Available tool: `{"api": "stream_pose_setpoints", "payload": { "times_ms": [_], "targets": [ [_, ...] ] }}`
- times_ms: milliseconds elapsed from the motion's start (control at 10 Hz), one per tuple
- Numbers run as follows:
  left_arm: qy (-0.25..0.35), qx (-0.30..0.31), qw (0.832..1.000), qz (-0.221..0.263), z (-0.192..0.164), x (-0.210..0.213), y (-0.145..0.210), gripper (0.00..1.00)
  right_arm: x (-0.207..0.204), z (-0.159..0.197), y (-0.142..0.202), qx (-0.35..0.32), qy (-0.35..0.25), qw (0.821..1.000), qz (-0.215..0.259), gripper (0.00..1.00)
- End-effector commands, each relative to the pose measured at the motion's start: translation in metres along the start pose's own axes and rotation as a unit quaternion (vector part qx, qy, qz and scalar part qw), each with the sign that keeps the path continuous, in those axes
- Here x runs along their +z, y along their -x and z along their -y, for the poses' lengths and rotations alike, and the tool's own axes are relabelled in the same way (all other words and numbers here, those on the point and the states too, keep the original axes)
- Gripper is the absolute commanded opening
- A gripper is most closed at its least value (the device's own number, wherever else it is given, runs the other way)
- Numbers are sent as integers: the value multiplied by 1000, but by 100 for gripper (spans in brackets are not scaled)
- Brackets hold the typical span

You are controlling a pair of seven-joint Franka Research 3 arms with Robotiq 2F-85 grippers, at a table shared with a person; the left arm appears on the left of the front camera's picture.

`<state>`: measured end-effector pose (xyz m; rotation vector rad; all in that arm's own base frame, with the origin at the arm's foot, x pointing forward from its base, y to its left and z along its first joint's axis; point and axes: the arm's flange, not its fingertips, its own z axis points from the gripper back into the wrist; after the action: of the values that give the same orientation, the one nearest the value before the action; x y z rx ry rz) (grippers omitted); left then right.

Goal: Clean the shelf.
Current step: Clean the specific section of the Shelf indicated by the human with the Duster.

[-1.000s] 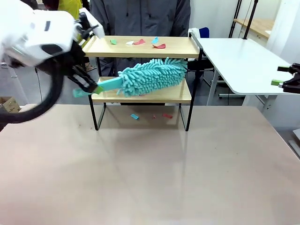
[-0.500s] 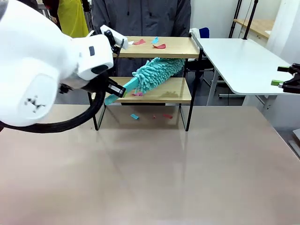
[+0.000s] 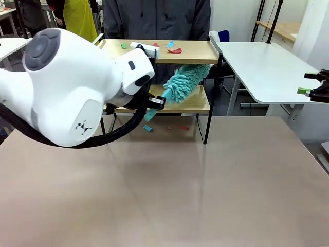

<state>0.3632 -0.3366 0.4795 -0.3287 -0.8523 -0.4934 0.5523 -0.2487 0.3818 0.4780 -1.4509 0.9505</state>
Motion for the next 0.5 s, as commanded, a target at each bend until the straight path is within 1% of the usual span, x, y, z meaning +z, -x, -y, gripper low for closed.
{"api": "stream_pose_setpoints", "payload": {
  "times_ms": [0, 100, 400],
  "targets": [
    [-3, 29, 1000, 0, 19, -20, -13, 13, -1, 1, -7, -6, 0, 1000, -6, 100],
    [-20, 45, 999, -6, 24, -29, -17, 13, -1, 1, -7, -6, 0, 1000, -6, 100],
    [-21, 77, 997, -21, 31, -49, -13, 13, -1, 1, -7, -6, 0, 1000, -6, 100]
  ]
}}
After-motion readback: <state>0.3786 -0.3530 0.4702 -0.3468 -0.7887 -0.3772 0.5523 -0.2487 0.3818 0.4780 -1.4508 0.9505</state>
